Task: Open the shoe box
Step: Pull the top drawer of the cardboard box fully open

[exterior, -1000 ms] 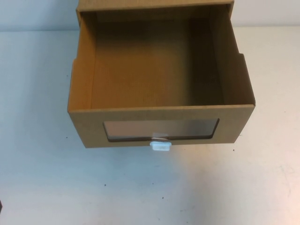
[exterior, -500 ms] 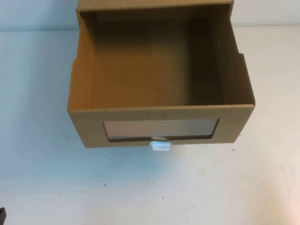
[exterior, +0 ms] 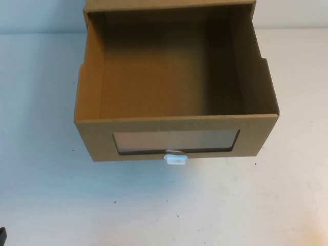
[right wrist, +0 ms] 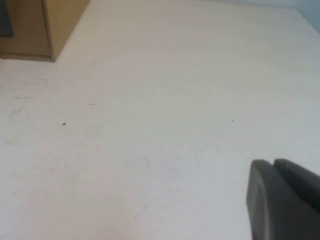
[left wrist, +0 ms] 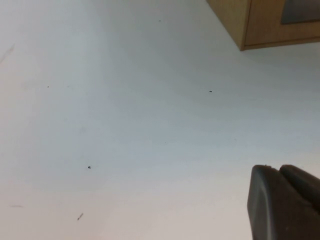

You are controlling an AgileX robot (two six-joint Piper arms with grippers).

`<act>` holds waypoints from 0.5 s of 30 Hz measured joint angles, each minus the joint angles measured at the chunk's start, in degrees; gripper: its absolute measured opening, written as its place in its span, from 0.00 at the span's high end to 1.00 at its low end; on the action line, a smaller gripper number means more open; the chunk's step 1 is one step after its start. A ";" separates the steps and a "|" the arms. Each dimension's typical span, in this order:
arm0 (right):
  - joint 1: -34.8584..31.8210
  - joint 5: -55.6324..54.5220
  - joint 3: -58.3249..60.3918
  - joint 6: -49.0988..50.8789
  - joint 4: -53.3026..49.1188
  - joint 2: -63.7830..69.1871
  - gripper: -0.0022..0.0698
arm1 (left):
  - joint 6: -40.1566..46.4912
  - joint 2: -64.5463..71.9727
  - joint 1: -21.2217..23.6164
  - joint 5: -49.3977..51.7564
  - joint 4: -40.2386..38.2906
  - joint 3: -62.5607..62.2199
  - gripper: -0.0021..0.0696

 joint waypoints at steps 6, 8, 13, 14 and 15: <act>0.00 1.09 0.00 0.00 0.00 0.00 0.99 | 0.00 0.00 0.00 0.00 0.00 0.00 0.98; 0.00 1.09 0.00 0.00 0.00 0.00 0.99 | 0.00 0.00 0.00 0.00 0.00 0.00 0.98; 0.00 1.09 0.00 0.00 0.00 0.00 0.99 | 0.00 0.00 0.00 0.00 0.00 0.00 0.98; 0.00 1.09 0.00 0.00 0.00 0.00 0.99 | 0.00 0.00 0.00 0.00 0.00 0.00 0.98; 0.00 1.09 0.00 0.00 0.00 0.00 0.99 | 0.00 0.00 0.00 0.00 0.03 0.00 0.98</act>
